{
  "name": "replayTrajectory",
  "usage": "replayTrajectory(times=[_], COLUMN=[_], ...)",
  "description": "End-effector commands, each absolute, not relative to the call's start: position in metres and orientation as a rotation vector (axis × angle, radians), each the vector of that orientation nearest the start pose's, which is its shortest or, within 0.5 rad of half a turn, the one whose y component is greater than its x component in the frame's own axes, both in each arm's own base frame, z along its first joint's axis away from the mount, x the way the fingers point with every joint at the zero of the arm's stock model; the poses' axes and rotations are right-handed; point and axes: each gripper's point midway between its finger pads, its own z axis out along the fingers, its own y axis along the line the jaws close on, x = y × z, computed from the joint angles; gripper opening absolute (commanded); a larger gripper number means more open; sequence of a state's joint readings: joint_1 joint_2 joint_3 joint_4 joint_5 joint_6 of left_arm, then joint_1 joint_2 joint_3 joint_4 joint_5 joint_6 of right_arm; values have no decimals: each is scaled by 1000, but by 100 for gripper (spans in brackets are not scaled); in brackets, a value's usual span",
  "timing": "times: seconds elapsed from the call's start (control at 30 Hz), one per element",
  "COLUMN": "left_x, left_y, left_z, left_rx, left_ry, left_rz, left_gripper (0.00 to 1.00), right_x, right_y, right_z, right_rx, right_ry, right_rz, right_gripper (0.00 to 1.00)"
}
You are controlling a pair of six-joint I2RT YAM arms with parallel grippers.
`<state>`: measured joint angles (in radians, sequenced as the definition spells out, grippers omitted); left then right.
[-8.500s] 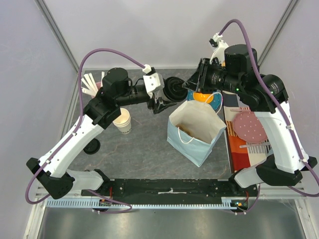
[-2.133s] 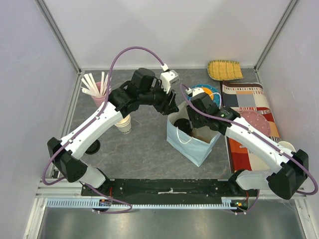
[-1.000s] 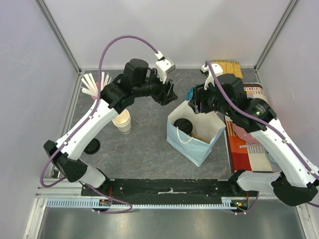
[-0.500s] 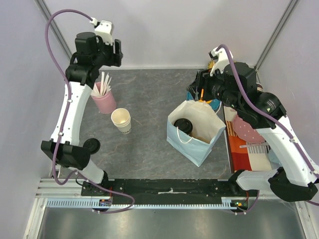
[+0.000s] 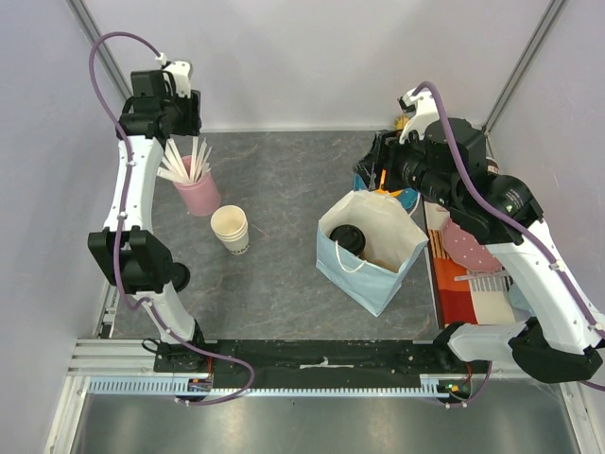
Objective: Pack the takeout coffee
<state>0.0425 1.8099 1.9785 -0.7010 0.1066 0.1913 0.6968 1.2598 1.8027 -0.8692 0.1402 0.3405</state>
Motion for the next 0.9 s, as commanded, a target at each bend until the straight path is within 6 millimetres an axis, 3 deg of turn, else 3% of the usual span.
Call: replayTrajectory(times=[0.0, 0.13, 0.23, 0.4, 0.57, 0.77, 0.87], left_x=[495, 494, 505, 520, 513, 517, 519], left_y=[9, 3, 17, 17, 17, 20, 24], left_z=[307, 296, 283, 279, 256, 255, 244], left_rx=[306, 352, 299, 319, 318, 307, 305], left_ry=[2078, 2094, 2131, 2131, 2190, 2180, 2205], left_rz=[22, -24, 53, 53, 34, 61, 79], left_gripper=[59, 63, 63, 59, 55, 55, 54], right_x=[271, 270, 268, 266, 267, 266, 266], right_y=[212, 212, 215, 217, 217, 223, 225], right_z=[447, 444, 446, 451, 454, 454, 455], right_rx=[-203, -197, -211, -226, -222, -245, -246], right_ry=[1862, 1872, 1869, 1863, 1856, 1863, 1863], right_rz=[606, 611, 627, 640, 643, 668, 677], right_gripper=[61, 61, 61, 61, 61, 61, 61])
